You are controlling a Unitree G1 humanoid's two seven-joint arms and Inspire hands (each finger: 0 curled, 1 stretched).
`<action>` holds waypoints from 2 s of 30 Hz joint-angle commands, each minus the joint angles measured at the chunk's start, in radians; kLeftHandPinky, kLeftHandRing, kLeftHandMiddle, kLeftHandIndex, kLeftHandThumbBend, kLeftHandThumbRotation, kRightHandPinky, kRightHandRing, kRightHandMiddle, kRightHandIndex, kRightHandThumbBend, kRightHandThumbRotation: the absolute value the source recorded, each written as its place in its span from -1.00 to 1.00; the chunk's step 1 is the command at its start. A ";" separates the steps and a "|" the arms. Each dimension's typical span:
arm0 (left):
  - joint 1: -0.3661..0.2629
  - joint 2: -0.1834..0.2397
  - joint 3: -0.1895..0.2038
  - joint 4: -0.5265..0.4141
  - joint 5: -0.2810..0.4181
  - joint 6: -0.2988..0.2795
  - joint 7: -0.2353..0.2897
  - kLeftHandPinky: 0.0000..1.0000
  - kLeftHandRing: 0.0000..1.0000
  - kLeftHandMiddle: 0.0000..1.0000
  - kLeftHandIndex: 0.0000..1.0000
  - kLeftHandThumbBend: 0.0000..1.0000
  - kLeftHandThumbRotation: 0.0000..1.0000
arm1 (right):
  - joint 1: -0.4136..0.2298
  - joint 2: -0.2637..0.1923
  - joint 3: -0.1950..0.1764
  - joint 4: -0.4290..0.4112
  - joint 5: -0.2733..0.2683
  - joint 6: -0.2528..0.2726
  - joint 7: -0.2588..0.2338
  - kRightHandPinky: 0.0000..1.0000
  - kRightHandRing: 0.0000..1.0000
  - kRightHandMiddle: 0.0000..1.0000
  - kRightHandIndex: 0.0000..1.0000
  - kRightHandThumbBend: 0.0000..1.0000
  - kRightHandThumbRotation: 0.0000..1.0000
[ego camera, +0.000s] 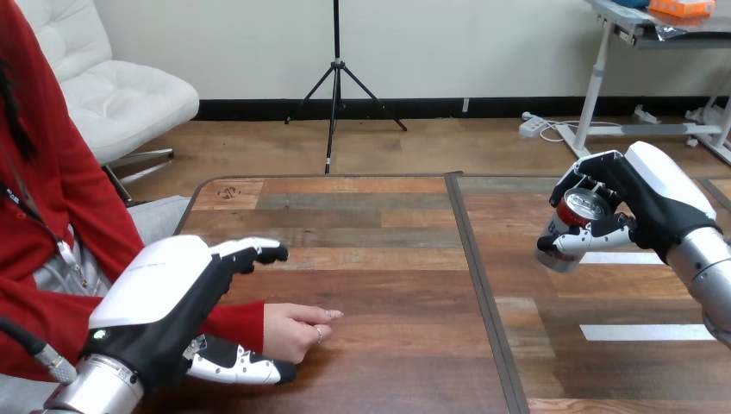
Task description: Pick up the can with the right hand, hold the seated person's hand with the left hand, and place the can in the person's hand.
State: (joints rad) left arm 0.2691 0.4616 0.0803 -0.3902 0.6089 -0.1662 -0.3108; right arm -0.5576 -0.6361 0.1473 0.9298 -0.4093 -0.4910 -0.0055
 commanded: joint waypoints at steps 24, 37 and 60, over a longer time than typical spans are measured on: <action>-0.084 0.022 -0.054 0.013 0.198 0.078 0.090 0.25 0.46 0.52 0.45 1.00 -0.74 | -0.043 -0.004 -0.033 -0.046 0.035 -0.029 -0.012 -0.14 -0.19 -0.08 -0.02 0.45 -1.00; -0.101 0.013 -0.085 0.049 0.272 0.120 0.157 0.25 0.48 0.54 0.44 1.00 -0.77 | -0.043 -0.002 -0.032 -0.045 0.050 -0.020 0.001 -0.16 -0.19 -0.08 -0.02 0.44 -1.00; -0.162 0.027 -0.127 0.137 0.317 0.176 0.176 0.39 0.57 0.61 0.53 1.00 -0.79 | -0.047 0.001 -0.035 -0.050 0.058 -0.042 0.004 -0.19 -0.19 -0.08 -0.02 0.44 -1.00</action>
State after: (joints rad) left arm 0.1799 0.4732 -0.0383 -0.2653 0.9156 -0.0003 -0.1428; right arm -0.5572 -0.6357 0.1471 0.9285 -0.3856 -0.5074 0.0044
